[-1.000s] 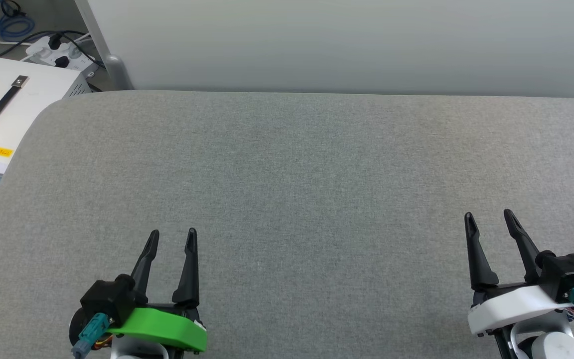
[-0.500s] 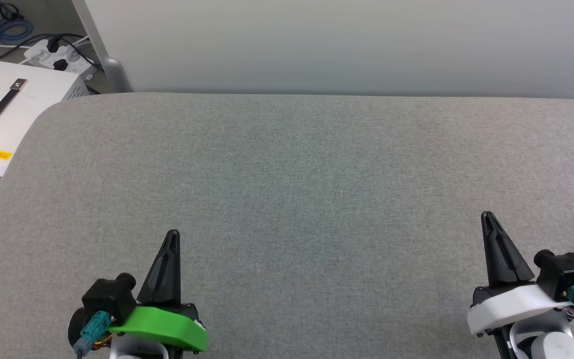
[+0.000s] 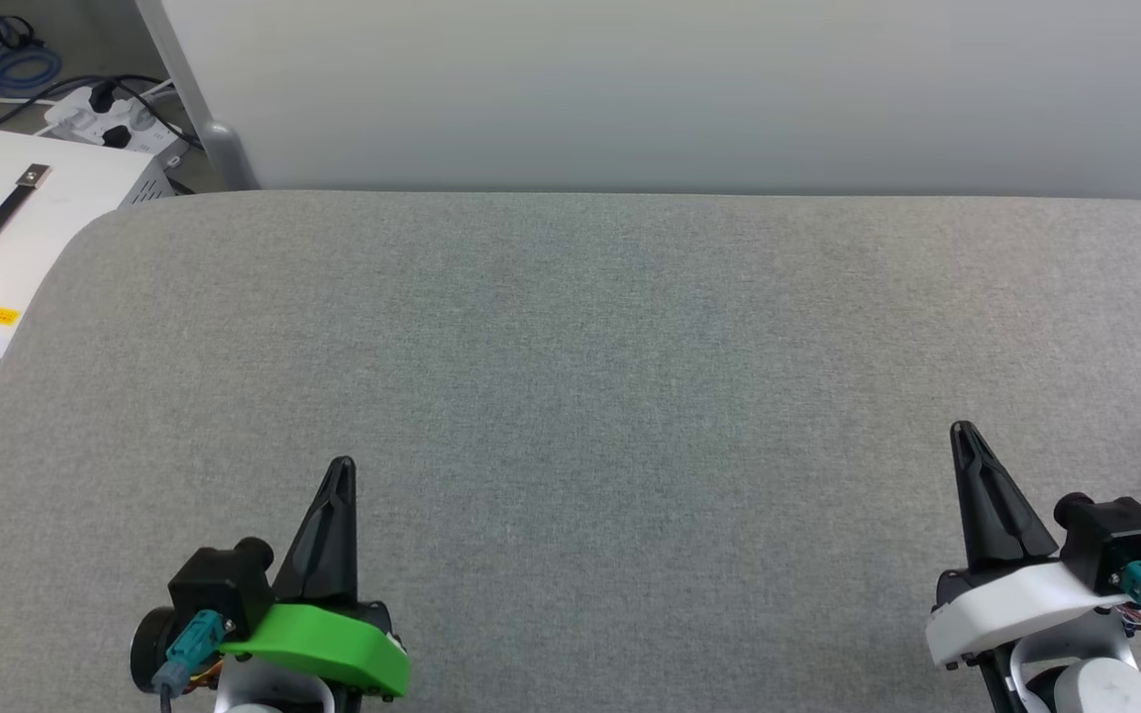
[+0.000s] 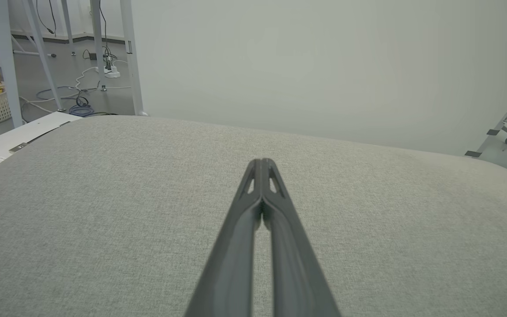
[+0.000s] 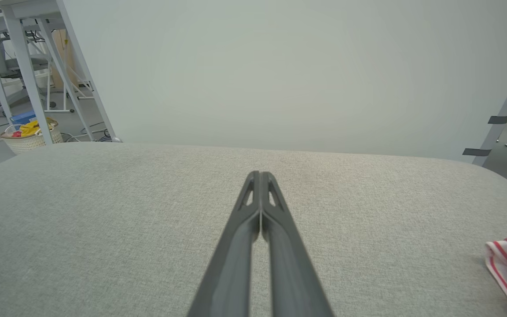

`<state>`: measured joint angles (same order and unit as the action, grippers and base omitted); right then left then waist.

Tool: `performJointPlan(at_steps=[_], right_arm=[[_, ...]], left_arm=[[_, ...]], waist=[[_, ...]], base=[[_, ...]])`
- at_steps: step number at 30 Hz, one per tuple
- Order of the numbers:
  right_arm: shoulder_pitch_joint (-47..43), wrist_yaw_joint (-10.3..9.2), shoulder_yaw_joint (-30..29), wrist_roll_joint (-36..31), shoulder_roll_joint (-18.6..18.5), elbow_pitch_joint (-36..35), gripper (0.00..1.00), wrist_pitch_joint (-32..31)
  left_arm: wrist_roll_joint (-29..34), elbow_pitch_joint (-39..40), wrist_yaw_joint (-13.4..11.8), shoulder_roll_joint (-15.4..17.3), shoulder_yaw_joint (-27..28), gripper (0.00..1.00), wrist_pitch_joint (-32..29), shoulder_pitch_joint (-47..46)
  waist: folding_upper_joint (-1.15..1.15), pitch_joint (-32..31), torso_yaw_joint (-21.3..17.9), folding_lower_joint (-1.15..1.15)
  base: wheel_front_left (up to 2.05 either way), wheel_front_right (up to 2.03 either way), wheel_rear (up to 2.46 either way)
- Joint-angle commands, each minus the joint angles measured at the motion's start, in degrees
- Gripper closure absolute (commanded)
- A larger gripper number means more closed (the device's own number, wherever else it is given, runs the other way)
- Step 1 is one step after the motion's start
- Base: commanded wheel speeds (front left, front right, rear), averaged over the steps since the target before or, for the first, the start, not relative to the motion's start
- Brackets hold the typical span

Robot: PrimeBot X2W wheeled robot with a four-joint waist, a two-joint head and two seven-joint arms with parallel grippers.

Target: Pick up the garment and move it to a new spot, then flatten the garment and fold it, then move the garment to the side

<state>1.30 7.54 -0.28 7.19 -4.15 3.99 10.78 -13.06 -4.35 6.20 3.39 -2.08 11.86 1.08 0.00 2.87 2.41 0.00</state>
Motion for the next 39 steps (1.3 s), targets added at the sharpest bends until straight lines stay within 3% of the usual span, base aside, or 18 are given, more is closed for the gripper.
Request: performJointPlan(at_steps=[1,39], right_arm=[[-0.28,-0.01,-0.01,-0.73,0.10,-0.40,1.00,-0.30],[-0.68,-0.03,0.11,-3.28,0.56,-1.82,1.00,-4.44]], left_arm=[[0.69,0.40,-0.47,-0.12,0.13,1.00,-0.42,-0.22],[5.57,1.96,-2.73,-0.27,0.90,1.00,-4.93,-0.56]], waist=[[0.00,-0.05,-0.04,0.00],[0.00,-1.16,-0.98,0.00]], base=[[0.00,0.00,0.00],[0.00,0.00,0.00]])
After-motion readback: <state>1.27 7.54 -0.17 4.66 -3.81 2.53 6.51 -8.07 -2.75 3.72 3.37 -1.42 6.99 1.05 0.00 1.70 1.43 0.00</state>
